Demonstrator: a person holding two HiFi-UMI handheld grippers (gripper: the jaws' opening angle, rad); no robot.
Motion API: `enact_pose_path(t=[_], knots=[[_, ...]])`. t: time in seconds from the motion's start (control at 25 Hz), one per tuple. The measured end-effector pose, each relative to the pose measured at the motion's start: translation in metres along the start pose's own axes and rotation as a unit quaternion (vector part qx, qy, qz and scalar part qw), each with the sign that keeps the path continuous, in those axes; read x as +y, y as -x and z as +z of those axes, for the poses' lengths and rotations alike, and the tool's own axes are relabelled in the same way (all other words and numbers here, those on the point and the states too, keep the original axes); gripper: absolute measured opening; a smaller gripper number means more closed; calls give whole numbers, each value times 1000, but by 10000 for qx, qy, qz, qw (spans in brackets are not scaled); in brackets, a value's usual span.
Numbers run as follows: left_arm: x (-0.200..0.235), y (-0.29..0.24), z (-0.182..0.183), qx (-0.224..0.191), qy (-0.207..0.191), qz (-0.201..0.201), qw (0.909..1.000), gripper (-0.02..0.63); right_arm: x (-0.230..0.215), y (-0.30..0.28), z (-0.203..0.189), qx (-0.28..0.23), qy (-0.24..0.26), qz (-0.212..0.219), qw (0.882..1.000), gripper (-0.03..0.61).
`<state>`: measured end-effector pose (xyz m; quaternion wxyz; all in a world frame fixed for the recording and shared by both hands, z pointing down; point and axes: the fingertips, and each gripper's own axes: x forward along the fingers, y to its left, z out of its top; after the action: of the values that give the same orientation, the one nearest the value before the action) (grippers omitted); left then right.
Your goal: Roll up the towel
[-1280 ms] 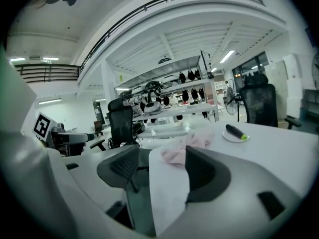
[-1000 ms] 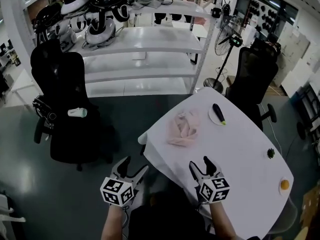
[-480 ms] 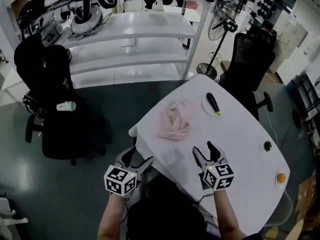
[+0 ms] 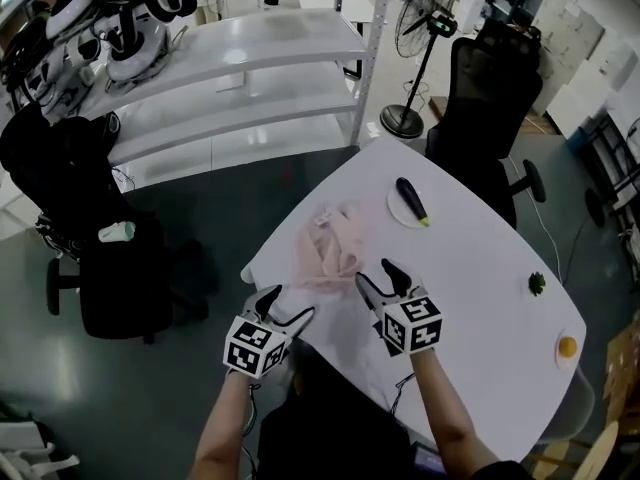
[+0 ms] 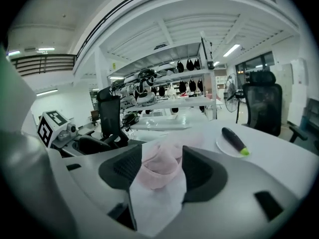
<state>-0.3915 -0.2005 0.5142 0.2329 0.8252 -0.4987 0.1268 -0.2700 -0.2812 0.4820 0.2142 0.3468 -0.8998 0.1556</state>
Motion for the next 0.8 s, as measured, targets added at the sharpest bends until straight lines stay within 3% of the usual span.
enact_pose_path(t=[0.28,0.36,0.44,0.52,0.64,0.8], knots=[[0,-49,-14,624,-443,-41,9971,360,9,-36,-9,147,-89,695,9974,236],[3,-60,-16,761,-586,25,9954,355,8,-42,-11,143,-175,811,9965,204],[7,-66,-17,864,-698,111,9937,272,6,-45,-13,139,-215,890,9957,139],[10,-68,-18,959,-796,182,9920,163,2,-47,-15,141,-247,935,9952,113],[11,-65,-18,1049,-962,210,9896,52,-6,-45,-18,137,-316,910,9953,70],[14,-57,-10,1015,-1181,218,9876,34,-21,-36,-17,24,-405,674,9969,60]])
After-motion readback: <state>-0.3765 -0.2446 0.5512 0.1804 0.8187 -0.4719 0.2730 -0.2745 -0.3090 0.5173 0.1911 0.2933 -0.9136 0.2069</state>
